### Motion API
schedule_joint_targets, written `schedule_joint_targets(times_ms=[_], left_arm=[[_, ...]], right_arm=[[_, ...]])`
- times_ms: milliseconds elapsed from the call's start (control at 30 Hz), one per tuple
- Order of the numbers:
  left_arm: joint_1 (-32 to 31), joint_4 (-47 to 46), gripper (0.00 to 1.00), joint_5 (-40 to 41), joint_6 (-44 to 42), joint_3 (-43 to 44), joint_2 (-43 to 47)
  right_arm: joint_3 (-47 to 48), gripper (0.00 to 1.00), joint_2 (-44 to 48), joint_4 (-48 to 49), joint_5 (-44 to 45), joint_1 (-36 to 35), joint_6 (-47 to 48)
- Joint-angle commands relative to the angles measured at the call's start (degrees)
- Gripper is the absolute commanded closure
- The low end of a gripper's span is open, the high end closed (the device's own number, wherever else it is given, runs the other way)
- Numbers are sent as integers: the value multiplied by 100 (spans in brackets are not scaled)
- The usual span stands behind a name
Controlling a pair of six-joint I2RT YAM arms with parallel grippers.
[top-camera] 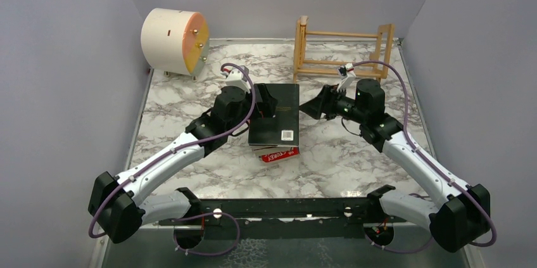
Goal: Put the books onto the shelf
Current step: Pick up the book from the center of the board.
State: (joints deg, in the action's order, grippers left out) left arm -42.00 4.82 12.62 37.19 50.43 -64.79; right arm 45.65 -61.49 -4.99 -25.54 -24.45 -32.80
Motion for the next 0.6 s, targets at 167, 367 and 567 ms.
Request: schedule_joint_targets(times_ms=[167, 367, 567], left_arm=[[-78, -376, 1, -315, 153, 61, -102], [-123, -435, 1, -310, 174, 65, -145], [-192, -481, 1, -322, 210, 80, -221]], right_arm=[[-182, 39, -74, 139, -487, -43, -354], [-414, 40, -108, 296, -671, -43, -531], [-604, 41, -64, 466, -852, -43, -695]])
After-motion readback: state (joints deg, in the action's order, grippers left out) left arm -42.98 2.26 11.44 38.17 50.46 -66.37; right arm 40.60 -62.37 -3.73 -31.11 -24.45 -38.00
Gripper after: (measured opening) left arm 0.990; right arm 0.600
